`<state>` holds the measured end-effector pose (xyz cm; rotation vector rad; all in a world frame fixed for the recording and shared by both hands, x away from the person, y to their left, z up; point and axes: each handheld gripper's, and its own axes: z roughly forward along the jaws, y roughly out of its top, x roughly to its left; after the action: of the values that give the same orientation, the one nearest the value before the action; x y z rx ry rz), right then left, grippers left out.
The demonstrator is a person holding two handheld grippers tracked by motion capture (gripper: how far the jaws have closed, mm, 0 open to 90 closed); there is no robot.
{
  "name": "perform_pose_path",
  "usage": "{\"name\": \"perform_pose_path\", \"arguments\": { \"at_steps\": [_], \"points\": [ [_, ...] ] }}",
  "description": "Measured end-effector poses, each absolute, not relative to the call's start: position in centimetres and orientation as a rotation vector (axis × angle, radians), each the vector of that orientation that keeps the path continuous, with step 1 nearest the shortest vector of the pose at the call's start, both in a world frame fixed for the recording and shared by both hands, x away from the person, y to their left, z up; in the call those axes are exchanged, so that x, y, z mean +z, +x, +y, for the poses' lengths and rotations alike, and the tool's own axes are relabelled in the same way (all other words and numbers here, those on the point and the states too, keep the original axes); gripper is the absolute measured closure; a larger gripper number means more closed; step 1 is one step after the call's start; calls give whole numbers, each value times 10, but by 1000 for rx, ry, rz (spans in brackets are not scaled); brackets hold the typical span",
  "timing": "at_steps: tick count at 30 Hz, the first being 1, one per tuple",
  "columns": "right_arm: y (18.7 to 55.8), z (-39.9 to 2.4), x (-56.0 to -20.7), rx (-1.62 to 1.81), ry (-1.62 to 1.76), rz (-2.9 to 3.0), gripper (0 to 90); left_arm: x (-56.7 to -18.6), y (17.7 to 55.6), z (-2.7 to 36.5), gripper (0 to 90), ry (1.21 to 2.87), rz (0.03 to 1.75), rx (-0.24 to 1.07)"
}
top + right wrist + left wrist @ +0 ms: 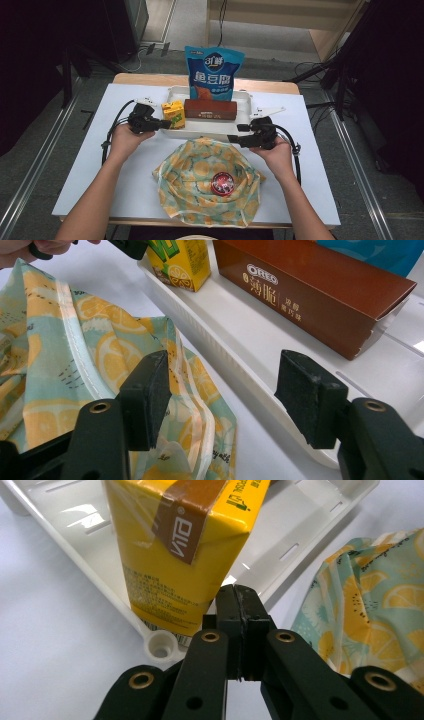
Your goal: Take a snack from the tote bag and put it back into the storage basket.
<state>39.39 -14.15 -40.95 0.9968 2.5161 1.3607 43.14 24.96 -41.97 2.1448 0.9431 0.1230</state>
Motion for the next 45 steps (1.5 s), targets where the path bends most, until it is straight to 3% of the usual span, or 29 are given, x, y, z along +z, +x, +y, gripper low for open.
{"name": "perform_pose_path", "arguments": {
  "at_steps": [29,45],
  "points": [
    [394,-143,-408,1368,1000,2512,398,-422,438,260,857,2097,986,90],
    [384,-139,-398,1370,973,2527,420,-407,421,255,671,2119,921,-22]
  ]
}}
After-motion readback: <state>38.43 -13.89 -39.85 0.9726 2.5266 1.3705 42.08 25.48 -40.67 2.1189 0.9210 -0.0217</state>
